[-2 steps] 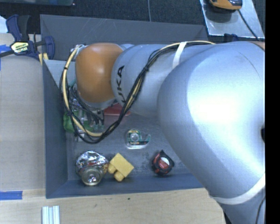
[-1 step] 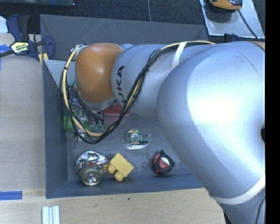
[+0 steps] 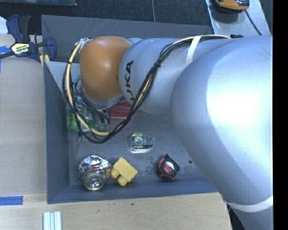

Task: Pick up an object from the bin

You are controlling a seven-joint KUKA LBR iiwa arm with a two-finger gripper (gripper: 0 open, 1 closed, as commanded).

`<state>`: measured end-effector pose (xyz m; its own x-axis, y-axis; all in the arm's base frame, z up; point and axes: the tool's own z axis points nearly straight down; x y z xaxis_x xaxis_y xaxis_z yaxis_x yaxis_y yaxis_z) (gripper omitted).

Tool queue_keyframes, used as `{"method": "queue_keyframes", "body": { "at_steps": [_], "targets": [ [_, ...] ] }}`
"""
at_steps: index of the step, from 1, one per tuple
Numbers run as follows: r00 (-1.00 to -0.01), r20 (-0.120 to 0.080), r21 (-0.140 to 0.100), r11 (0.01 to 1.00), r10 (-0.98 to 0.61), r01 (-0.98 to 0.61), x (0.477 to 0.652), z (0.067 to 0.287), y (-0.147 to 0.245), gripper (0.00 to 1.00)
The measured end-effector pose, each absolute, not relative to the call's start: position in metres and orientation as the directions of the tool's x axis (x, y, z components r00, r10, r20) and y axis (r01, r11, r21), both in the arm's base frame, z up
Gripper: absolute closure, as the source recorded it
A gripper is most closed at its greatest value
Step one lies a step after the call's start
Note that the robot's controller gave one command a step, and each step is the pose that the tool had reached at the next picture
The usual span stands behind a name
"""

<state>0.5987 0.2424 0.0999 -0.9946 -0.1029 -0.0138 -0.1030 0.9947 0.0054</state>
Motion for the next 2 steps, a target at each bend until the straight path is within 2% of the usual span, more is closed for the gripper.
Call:
{"method": "queue_keyframes", "body": {
  "at_steps": [1, 2],
  "targets": [
    [-0.995, -0.019, 0.007, 0.995, -0.103, -0.103, 0.6, 0.131, 0.243, 1.0],
    [-0.994, -0.025, 0.009, 0.995, -0.103, -0.103, 0.601, 0.153, 0.243, 1.0]
  ]
}}
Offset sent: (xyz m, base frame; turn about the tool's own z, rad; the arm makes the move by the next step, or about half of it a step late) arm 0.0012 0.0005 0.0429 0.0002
